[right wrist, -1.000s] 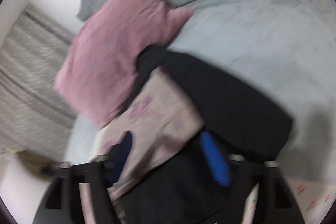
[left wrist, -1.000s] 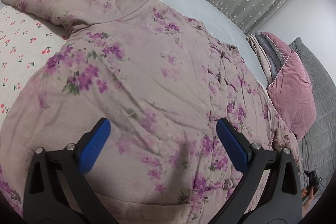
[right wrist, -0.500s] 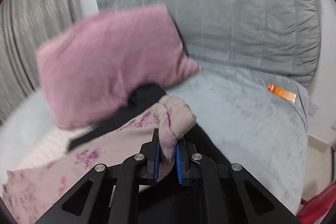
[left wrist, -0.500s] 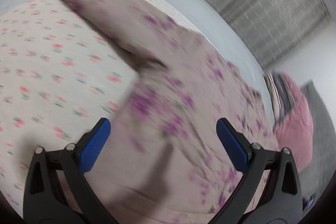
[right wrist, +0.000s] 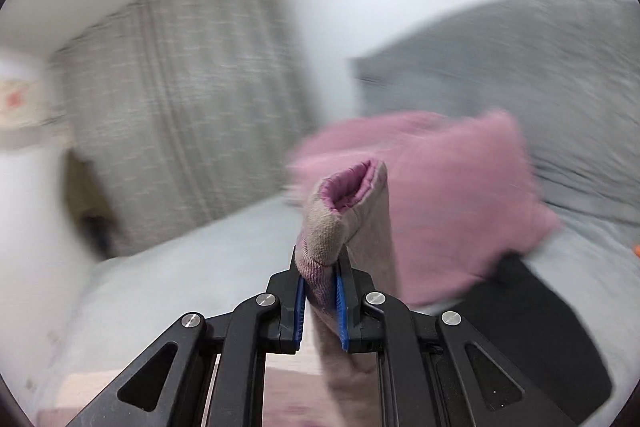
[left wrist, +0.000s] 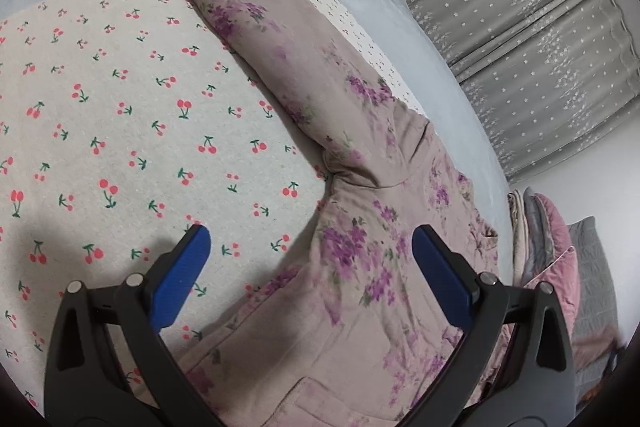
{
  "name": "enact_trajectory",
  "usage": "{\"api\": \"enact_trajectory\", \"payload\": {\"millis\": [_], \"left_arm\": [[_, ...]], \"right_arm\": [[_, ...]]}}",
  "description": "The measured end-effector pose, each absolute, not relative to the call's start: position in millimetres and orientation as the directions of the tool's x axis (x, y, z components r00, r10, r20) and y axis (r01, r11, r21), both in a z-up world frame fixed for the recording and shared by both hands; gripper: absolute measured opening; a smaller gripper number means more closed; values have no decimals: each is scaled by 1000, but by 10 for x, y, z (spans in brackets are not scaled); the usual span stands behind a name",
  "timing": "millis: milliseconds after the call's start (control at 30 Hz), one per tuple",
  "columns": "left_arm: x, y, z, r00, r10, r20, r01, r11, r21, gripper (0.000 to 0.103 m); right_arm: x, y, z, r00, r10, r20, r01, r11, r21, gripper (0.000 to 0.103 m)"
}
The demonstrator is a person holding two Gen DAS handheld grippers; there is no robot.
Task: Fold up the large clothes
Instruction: 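Lay the held sleeve across the jacket body and open the right gripper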
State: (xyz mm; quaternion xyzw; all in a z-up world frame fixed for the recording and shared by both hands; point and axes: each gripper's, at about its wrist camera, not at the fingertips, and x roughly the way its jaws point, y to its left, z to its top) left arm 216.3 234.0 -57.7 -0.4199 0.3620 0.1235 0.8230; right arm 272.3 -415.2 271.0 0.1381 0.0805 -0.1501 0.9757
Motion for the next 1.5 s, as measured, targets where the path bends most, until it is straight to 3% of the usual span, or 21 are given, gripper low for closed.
{"api": "enact_trajectory", "payload": {"millis": [200, 300, 500, 667, 800, 900, 1000, 1033, 1100, 1167, 1200, 1267, 1400, 1500], "left_arm": [[2150, 2406, -559, 717, -119, -687, -506, 589, -630, 100], [2149, 2452, -538, 721, -110, -684, -508, 587, -630, 100], [2133, 2550, -560, 727, -127, -675, -515, 551, -657, 100], [2119, 2620, -583, 726, -130, -675, -520, 538, -663, 100], [2132, 2640, -588, 722, -132, -679, -522, 539, -660, 100], [2151, 2607, -571, 725, -150, -673, -509, 542, -669, 100], [2161, 2576, -553, 723, -157, -672, -498, 556, -666, 100], [2160, 2582, -552, 724, -157, -672, -499, 553, -667, 100], [2145, 2596, -551, 728, -158, -667, -500, 543, -674, 100], [2147, 2588, -554, 728, -157, -667, -502, 541, -675, 100], [2150, 2574, -551, 729, -157, -667, -500, 543, -675, 100], [2148, 2546, -543, 728, -157, -667, -495, 554, -670, 100], [2180, 2463, -522, 724, -157, -672, -483, 581, -656, 100], [2197, 2438, -522, 719, -150, -679, -483, 594, -643, 100]], "right_arm": [[3206, -2470, 2863, 983, -50, -177, 57, 998, 30, 12], [3475, -1678, 2629, 968, 61, -242, -75, 996, -48, 12], [3864, -232, 1509, 879, 205, -431, -321, 923, -214, 12], [4078, 637, 241, 769, 163, -618, -453, 820, -349, 13], [4040, 889, -562, 681, 150, -717, -546, 757, -360, 18], [3915, 903, -752, 695, 149, -703, -549, 742, -385, 23], [3824, 795, -595, 602, 279, -748, -609, 766, -205, 27], [3729, 723, -482, 525, 385, -759, -676, 731, -96, 27], [3532, 659, -313, 424, 483, -766, -764, 645, -16, 29], [3378, 561, -168, 504, 448, -738, -754, 645, -123, 34], [3377, 465, -117, 581, 400, -709, -704, 684, -191, 42], [3512, 297, -95, 644, 343, -684, -626, 750, -214, 49], [3791, 247, -317, 615, 282, -736, -597, 777, -201, 54], [3739, 572, -672, 652, 175, -738, -628, 671, -395, 58]]}}
